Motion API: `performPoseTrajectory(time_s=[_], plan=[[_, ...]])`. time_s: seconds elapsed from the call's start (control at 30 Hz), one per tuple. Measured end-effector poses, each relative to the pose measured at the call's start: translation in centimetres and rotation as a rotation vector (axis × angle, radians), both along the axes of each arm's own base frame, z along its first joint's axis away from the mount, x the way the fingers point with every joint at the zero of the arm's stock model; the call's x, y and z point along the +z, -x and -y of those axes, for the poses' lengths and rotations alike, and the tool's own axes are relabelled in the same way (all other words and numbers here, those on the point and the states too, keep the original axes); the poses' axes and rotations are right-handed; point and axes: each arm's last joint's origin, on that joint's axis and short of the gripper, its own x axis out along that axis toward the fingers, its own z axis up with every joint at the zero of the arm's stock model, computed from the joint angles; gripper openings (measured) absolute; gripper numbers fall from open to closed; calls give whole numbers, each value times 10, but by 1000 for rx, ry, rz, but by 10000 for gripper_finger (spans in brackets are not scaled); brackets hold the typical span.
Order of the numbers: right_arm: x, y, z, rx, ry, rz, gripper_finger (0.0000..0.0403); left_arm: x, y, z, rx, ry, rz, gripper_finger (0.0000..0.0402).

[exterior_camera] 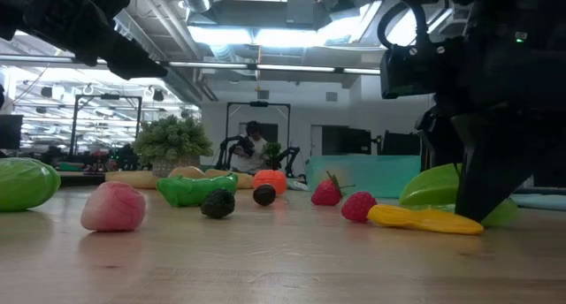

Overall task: Pick and placing Produce into tupperware
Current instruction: Put the green starfruit into the blue bin

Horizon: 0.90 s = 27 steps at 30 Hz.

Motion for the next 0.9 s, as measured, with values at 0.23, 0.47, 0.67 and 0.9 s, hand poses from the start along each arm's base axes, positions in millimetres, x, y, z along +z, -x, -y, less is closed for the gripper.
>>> performPoseTrajectory(time_s=[0.23, 0.47, 0.67, 0.9], plan=[[0, 1, 0, -1, -1, -6, 237, 0, 0, 0, 0, 0, 0, 302], [0, -1, 3, -10, -31, -21, 223, 0, 0, 0, 0, 0, 0, 302], [1, -3, 6, -12, -52, -30, 223, 0, 0, 0, 0, 0, 1, 302], [25, 0, 20, -24, -76, 1, 223, 0, 0, 0, 0, 0, 0, 302]])
